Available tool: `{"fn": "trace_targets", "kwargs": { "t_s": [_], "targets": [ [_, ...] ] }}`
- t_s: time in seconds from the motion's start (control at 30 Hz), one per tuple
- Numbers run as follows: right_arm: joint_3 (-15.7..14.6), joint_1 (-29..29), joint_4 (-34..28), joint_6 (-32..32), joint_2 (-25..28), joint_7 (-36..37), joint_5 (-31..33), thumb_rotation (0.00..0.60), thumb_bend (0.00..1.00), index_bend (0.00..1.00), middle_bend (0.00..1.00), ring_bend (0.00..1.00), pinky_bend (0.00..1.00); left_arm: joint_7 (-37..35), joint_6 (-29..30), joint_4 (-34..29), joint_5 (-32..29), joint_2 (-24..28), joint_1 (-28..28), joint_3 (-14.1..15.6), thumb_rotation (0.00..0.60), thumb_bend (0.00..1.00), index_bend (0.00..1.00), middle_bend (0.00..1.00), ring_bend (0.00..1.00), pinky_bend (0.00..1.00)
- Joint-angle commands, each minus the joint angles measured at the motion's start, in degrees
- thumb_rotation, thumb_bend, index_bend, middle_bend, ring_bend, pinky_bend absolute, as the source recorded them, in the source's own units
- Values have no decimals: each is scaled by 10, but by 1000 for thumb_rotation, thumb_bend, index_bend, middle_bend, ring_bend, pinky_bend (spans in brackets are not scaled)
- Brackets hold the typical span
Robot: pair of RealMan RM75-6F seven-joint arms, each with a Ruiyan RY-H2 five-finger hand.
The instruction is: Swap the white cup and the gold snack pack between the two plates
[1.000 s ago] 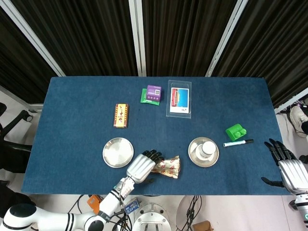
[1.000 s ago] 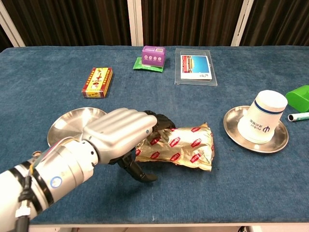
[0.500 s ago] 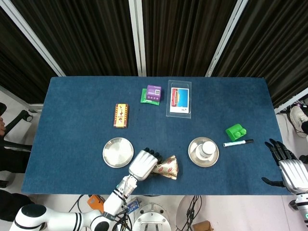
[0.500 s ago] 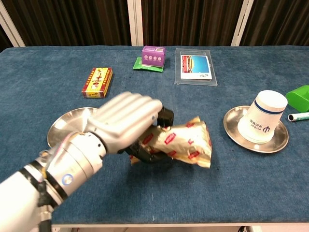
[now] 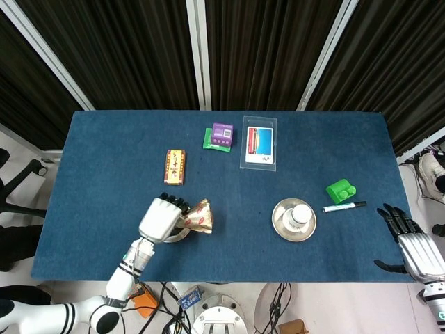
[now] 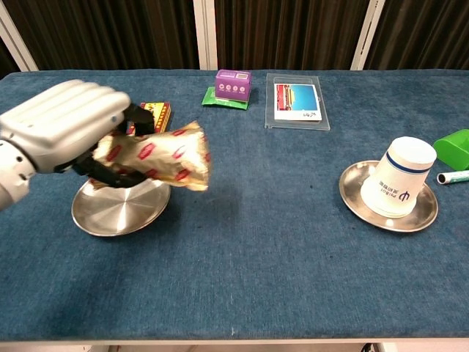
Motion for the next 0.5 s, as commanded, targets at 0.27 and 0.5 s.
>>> {"fn": "trace_targets", "kwargs": {
  "t_s": [0.27, 0.5],
  "targets": [
    [0, -8, 8, 9, 8, 23, -12, 600, 165, 0, 0, 0, 210, -25, -54, 45, -53, 19, 8, 15, 600, 172, 392, 415, 394, 451],
    [-3, -12, 12, 19, 12, 39, -30, 600, 164, 0, 0, 0, 210, -1, -94, -11, -97, 63, -2, 18, 600, 44, 112, 134, 129, 269]
  ]
}}
